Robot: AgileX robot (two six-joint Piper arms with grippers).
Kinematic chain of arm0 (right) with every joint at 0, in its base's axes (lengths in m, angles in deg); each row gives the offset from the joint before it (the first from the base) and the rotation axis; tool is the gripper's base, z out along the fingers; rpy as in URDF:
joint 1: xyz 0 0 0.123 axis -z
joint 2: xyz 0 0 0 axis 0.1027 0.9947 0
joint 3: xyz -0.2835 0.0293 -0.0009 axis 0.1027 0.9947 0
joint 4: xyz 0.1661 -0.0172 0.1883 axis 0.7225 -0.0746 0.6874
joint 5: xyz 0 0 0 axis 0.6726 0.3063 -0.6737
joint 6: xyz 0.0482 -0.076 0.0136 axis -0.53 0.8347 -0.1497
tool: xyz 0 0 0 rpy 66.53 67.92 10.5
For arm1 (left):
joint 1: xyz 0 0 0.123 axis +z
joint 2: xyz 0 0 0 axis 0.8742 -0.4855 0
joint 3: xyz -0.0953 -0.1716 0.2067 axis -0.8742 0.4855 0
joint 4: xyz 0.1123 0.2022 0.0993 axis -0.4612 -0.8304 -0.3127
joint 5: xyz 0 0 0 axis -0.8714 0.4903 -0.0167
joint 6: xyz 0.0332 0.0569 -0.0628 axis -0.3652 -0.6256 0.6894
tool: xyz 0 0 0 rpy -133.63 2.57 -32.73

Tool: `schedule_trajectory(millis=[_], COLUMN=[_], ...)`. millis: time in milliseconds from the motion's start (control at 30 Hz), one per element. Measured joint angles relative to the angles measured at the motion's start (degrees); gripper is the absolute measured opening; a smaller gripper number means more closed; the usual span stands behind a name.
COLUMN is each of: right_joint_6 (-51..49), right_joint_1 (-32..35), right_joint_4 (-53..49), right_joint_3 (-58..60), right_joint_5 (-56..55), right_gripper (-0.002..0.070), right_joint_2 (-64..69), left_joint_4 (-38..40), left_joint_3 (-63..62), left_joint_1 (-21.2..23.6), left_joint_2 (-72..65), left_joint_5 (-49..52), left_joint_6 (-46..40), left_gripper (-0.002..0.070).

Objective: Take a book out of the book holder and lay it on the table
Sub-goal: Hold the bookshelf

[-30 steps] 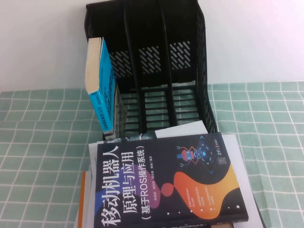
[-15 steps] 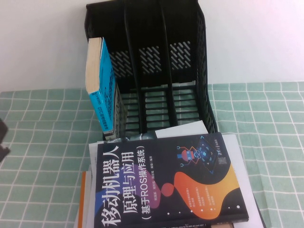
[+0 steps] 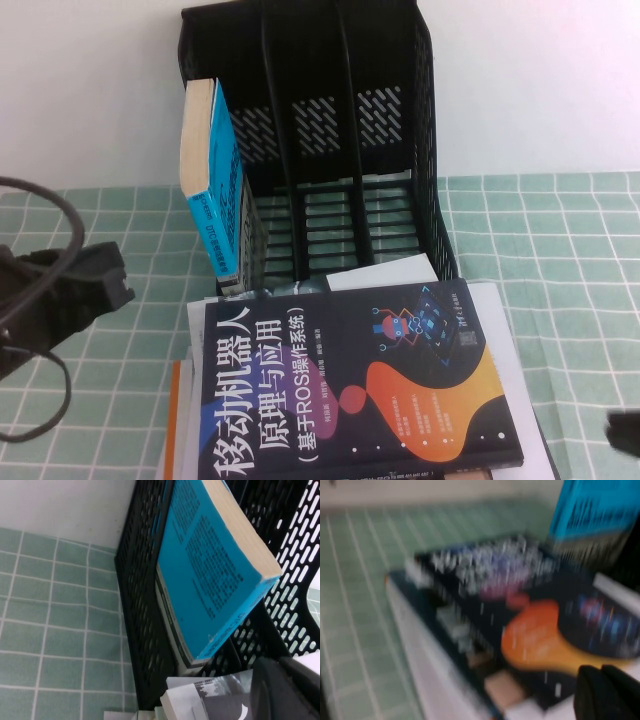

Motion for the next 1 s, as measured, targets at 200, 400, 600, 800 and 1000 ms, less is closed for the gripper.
schedule_trajectory(millis=[200, 400, 600, 800, 1000], right_joint_6=[-44.4, -45.1, -32.6, -42.1, -63.2], right_joint_1=[0.0, -0.1, -4.8, -18.3, -31.5], right_joint_4=[-51.1, -51.0, -34.4, -52.1, -76.6], right_joint_3=[-5.9, 0.4, 8.1, 8.6, 7.1], right_joint_5=[1.8, -30.9, -55.6, -64.6, -74.5], right_gripper=[-0.0002, -0.0002, -0.0002, -0.0002, -0.0002], right_joint_2=[4.5, 1.0, 1.6, 4.2, 11.7], left_joint_4=[0.5, 2.7, 4.6, 5.6, 6.4], left_joint_3=[-0.6, -0.6, -0.6, -1.2, -1.2], left_joint_1=[0.0, 0.0, 0.0, -1.1, -1.8], left_joint_2=[-0.9, -0.9, -0.9, -2.4, -7.1], left_joint_5=[-0.4, -0.4, -0.5, -2.2, -5.4], left_joint_6=[-0.1, -0.1, -0.1, -0.5, -1.0], left_gripper=[-0.0003, -0.0003, -0.0003, -0.0003, -0.0002])
